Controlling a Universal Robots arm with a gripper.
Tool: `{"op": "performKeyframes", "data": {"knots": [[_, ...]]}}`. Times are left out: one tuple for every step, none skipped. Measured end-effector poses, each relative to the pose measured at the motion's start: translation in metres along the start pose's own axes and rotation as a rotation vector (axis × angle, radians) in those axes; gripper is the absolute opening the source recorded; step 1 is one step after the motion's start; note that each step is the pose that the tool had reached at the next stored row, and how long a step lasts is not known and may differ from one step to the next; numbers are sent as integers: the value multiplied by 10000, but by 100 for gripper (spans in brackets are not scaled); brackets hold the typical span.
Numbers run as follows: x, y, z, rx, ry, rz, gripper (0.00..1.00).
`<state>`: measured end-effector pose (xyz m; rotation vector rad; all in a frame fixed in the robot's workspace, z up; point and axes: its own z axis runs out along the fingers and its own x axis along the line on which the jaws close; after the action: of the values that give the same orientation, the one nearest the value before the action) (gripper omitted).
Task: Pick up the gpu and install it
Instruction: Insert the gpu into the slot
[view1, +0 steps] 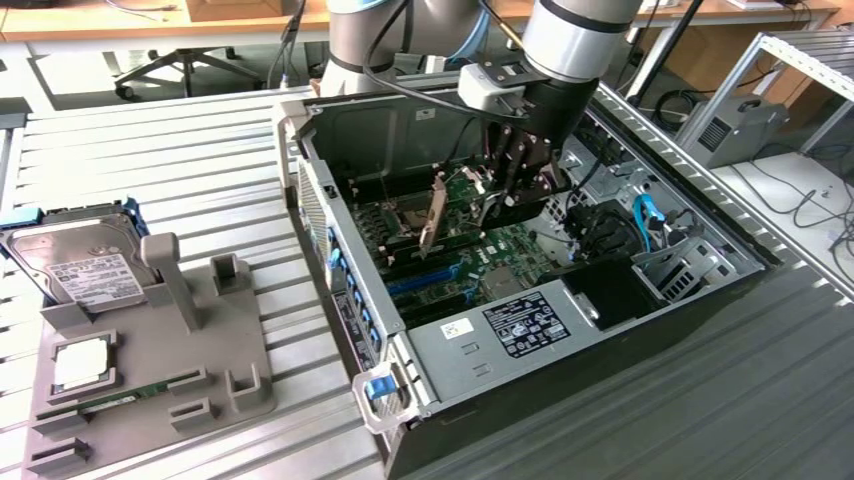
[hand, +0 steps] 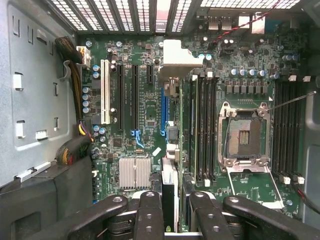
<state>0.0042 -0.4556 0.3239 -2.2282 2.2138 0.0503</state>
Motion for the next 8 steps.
{"op": "performKeyframes", "data": {"knots": [[7, 57, 21, 0, -1, -1, 26], [9, 73, 23, 0, -1, -1, 26], [11, 76, 24, 0, 0, -1, 26], [11, 78, 25, 0, 0, 0, 26], [13, 86, 28, 0, -1, -1, 26], [14, 87, 28, 0, 0, 0, 26], [14, 89, 29, 0, 0, -1, 26], [14, 91, 30, 0, -1, -1, 26]]}}
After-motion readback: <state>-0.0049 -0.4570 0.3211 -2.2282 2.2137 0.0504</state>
